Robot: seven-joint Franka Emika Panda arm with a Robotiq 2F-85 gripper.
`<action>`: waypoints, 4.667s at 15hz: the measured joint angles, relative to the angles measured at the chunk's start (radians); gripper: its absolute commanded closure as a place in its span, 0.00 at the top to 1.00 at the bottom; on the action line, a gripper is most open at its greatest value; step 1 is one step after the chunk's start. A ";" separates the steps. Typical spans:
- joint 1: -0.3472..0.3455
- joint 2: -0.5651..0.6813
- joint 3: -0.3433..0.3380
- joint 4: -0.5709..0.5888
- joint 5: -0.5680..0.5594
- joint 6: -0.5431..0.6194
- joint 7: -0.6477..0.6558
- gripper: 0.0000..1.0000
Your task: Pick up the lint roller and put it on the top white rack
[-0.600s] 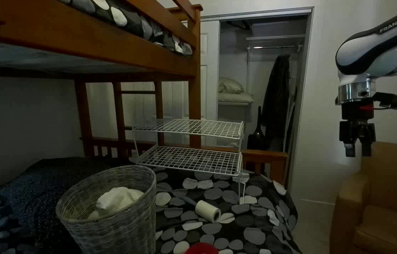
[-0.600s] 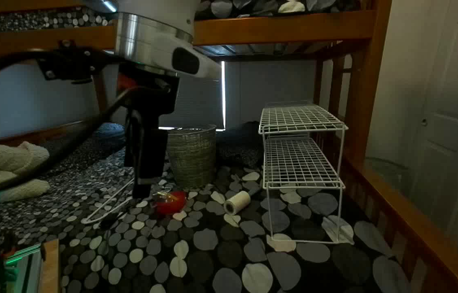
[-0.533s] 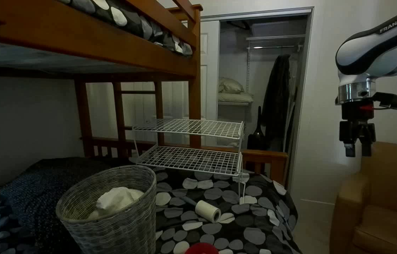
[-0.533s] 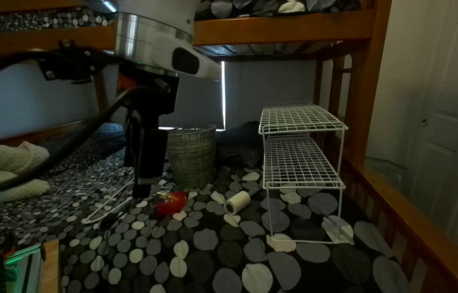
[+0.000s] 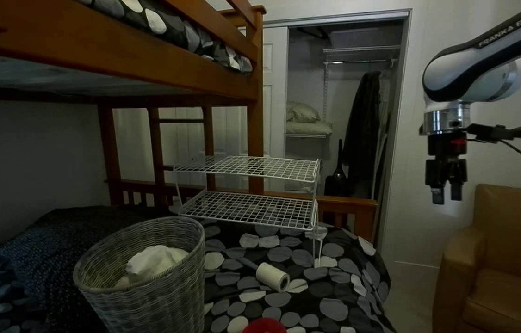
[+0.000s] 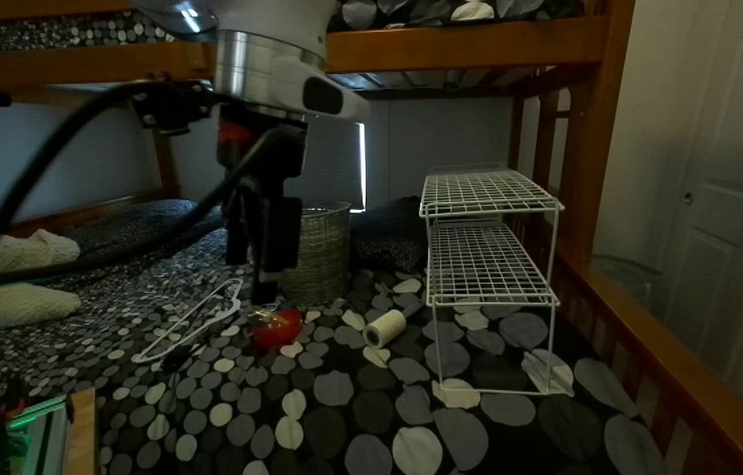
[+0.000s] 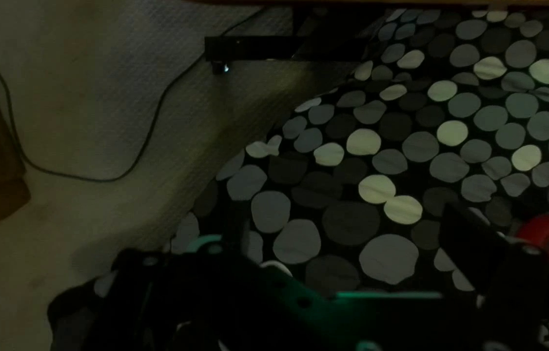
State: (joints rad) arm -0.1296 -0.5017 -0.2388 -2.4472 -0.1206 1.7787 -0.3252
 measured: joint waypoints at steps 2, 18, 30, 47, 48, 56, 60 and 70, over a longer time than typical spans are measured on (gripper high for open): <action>0.052 0.071 0.079 0.034 -0.005 0.070 0.016 1.00; 0.204 0.610 0.313 0.323 -0.130 0.435 0.163 1.00; 0.349 1.098 0.254 0.667 -0.435 0.668 0.507 1.00; 0.251 1.372 0.298 0.815 -0.007 0.909 0.376 0.42; 0.251 1.371 0.300 0.824 -0.007 0.891 0.359 0.42; 0.263 1.182 0.412 0.734 -0.021 0.846 0.087 0.42; 0.262 1.001 0.471 0.625 -0.022 0.871 -0.040 0.42; 0.237 0.546 0.354 0.413 -0.035 0.918 0.133 0.42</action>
State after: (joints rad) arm 0.1076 0.0445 0.1155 -2.0346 -0.1560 2.6963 -0.1924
